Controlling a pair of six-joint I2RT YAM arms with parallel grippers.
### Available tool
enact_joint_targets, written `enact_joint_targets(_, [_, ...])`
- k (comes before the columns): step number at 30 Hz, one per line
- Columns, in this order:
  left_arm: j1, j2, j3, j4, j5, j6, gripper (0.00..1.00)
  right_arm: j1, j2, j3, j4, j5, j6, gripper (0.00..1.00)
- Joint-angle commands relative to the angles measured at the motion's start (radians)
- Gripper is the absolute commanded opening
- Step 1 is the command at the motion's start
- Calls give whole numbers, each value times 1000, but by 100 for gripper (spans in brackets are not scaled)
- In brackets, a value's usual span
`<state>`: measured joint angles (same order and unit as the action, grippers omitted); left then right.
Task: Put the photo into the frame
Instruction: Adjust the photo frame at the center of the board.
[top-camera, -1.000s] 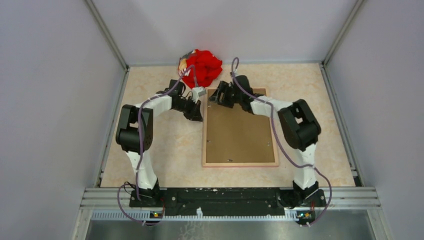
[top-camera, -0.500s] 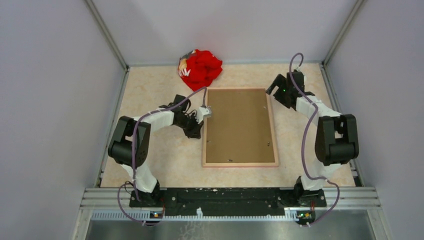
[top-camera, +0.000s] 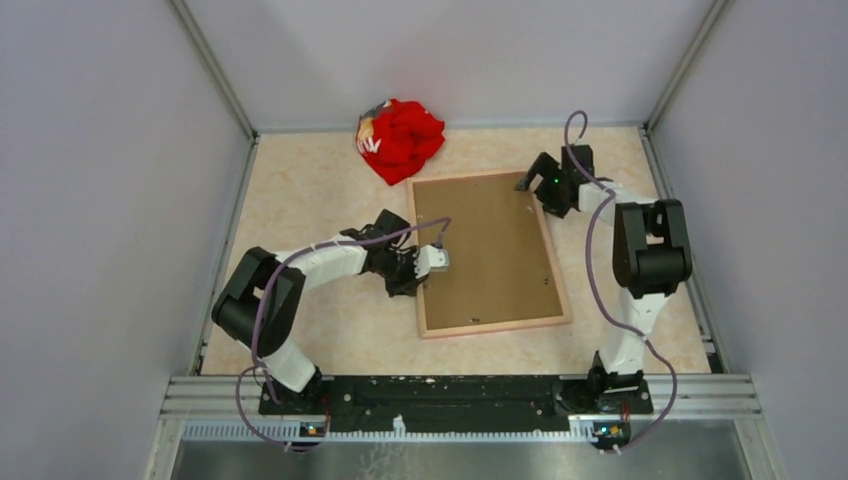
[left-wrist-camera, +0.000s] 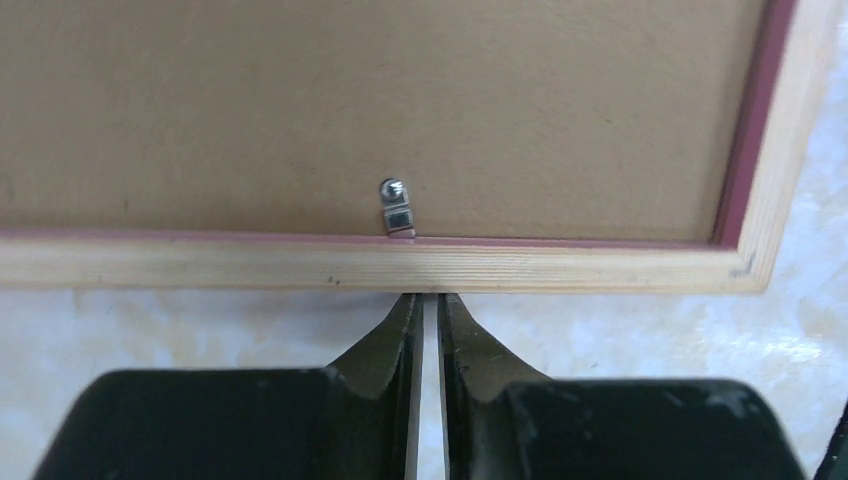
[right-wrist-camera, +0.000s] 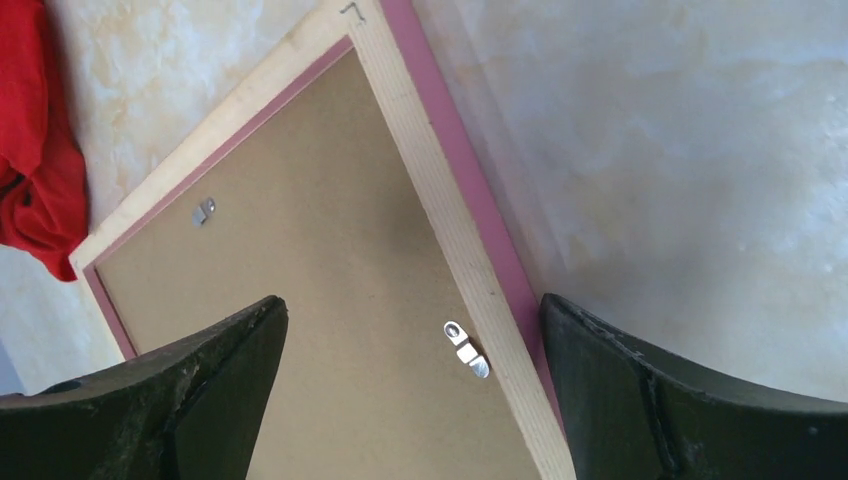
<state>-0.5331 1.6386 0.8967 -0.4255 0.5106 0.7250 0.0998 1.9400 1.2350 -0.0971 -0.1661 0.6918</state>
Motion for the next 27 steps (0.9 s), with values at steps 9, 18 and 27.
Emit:
enact_joint_targets(9, [-283,63,50,-23,74,28,16,248,99,129,-9,-113,47,94])
enact_joint_targets(18, [-300,123,117,36,49,-66,16,431,224,359,-96,-229,-13,93])
enact_joint_targets(27, [-251,15,116,-98,52,-80,54,409,141,505,-280,-111,-107,97])
